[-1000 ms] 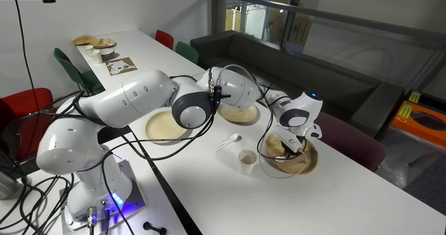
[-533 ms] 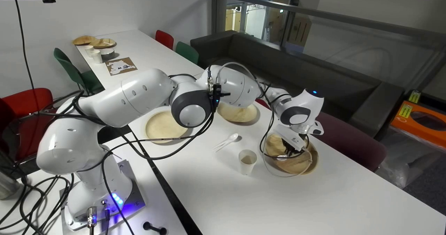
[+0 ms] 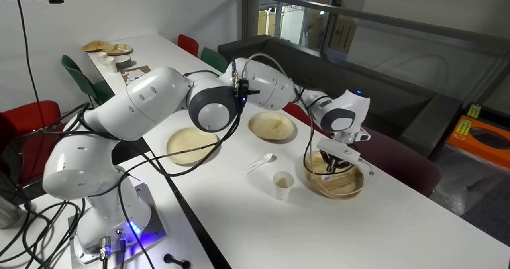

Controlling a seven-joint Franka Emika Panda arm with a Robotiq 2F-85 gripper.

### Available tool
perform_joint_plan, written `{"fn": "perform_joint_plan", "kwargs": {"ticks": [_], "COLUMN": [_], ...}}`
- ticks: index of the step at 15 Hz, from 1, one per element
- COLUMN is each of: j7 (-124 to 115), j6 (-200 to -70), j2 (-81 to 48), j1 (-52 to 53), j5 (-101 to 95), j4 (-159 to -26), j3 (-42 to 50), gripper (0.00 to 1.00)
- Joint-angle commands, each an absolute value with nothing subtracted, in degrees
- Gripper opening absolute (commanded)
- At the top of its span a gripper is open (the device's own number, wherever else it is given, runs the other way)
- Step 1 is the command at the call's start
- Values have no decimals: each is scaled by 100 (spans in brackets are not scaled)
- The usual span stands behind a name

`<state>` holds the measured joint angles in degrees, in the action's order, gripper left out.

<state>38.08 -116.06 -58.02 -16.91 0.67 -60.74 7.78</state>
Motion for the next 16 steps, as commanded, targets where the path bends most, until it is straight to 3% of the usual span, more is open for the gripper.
{"fn": "perform_joint_plan", "kwargs": {"ticks": [1,16], "j7": [4757,7414], "j6": [-11803,-12617], "j2": [-4805,-2708], "j1": [-1562,-1179], "j5": [-256,-2319], "j4": [-7421,-10918], "j3": [742,420], "gripper": [2,2]}}
